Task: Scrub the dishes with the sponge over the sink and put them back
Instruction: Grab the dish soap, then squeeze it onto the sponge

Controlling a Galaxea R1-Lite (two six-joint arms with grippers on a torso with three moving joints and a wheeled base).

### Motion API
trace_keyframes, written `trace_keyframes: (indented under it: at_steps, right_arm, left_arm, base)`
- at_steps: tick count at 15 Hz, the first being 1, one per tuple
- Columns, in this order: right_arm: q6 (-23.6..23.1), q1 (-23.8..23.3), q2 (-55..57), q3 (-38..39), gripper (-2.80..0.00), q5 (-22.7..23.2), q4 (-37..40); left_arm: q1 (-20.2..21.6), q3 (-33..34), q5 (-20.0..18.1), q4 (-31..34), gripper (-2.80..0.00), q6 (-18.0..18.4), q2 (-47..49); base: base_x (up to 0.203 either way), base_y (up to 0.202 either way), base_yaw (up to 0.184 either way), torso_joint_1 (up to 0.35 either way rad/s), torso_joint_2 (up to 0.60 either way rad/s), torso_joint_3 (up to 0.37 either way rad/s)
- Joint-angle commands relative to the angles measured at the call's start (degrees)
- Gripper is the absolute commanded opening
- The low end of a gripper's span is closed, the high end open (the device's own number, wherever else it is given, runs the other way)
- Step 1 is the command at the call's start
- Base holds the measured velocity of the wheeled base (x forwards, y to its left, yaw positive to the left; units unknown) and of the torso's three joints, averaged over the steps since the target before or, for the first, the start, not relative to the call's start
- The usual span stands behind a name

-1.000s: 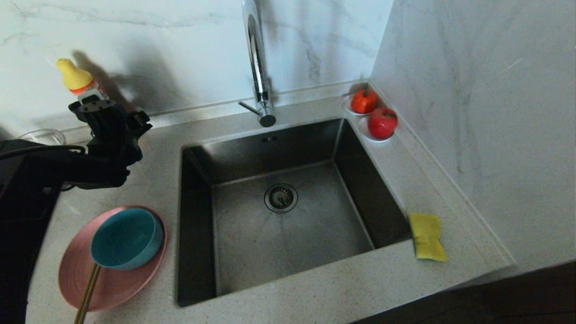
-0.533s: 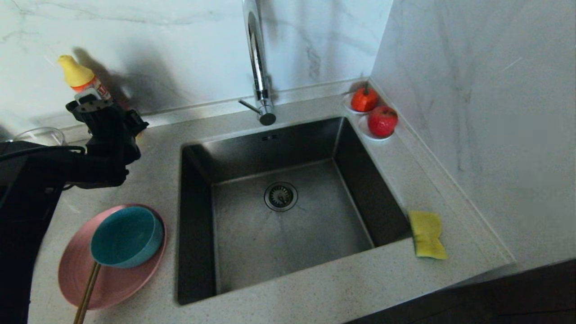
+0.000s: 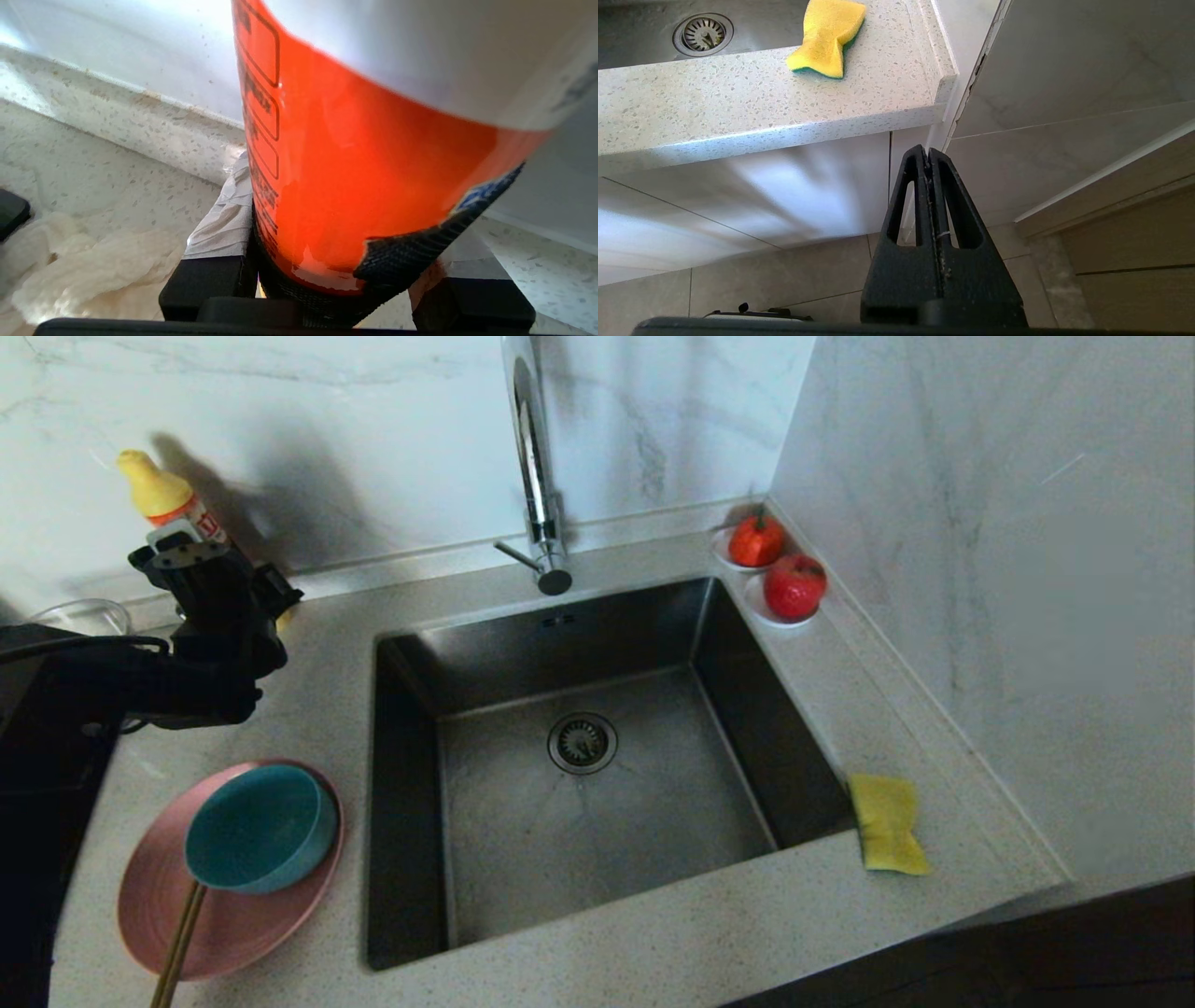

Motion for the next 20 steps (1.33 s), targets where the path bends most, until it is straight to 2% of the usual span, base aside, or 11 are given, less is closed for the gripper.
trace_keyframes:
  at_steps: [1,11,16,20]
  right_arm:
    - [-0.08,0.0,-0.03,0.0,-2.8,0.02,0.0]
    - [-0.03,0.03,-0.03,0.0,-2.8,0.02,0.0]
    - [-0.08,-0.05,-0.03,0.0,-2.8,0.02,0.0]
    - [-0.02,-0.05,-0.03,0.0,-2.8,0.02,0.0]
  left_arm:
    - [0.17,0.93,0.24,-0.36,-2.8,-0.25,-2.14]
    - [0.14,9.46,0.18,1.55,-2.8,-1.11,-17.44]
    - [-1.42,9.88,-0.45,11.92,-2.8,-0.93,-28.37]
    - [-5.57,9.54,-1.15,20.27,-2.8,1.25,-38.0]
  base:
    - [0.0,0.0,0.0,0.0,0.0,0.0]
    - [0.0,0.0,0.0,0.0,0.0,0.0]
    - [0.0,0.0,0.0,0.0,0.0,0.0]
    - [0.0,0.0,0.0,0.0,0.0,0.0]
